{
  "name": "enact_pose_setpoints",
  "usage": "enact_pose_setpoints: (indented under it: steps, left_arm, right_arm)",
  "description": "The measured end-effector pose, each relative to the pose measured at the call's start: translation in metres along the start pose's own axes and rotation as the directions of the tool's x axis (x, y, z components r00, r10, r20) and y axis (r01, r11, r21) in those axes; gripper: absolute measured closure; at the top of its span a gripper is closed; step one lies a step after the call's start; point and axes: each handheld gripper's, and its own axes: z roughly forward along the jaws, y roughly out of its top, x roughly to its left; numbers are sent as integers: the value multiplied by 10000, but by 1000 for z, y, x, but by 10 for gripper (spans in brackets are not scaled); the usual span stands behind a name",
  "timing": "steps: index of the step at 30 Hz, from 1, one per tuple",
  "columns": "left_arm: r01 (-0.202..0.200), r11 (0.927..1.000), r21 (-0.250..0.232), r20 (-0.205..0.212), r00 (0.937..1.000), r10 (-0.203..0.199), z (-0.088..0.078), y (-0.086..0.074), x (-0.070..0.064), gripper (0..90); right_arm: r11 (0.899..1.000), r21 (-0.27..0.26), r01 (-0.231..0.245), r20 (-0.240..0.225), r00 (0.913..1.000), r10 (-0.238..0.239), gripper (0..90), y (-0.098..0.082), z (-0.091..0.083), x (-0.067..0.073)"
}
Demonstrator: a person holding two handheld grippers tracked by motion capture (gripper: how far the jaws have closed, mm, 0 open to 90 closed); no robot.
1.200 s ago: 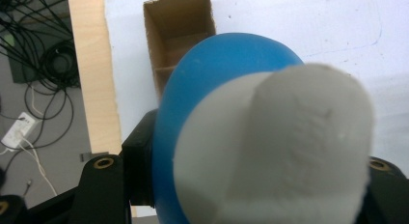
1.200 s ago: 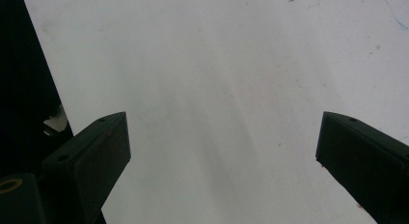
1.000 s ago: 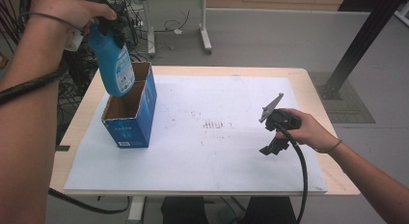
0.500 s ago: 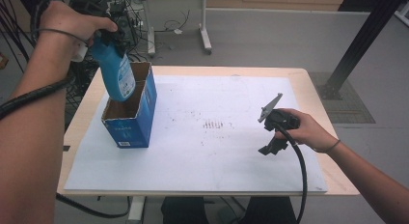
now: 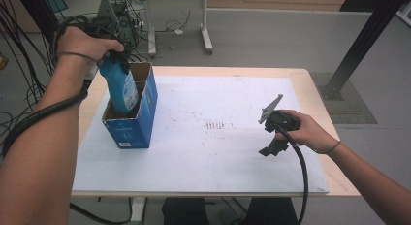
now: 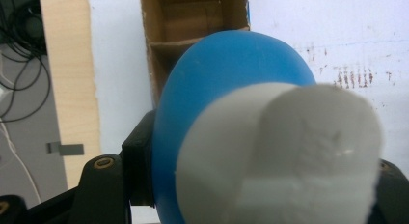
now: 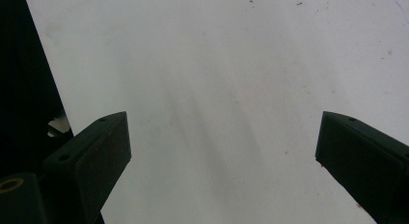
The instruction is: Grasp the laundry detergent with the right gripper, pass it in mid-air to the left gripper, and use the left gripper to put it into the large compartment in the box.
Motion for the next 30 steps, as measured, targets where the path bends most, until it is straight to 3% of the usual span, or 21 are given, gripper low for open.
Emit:
enact_pose_setpoints:
  steps: [17,30]
  left_arm:
    - [98,9988,485,-150,9998,-91,39,-2,1,371]
    - [215,9969,757,19,9998,-217,66,-4,4,371]
  right_arm:
    - [9999,-82,-73,-4,10000,73,52,-3,1,-1]
    - [9999,-68,-153,-46,9999,153,52,-5,5,-2]
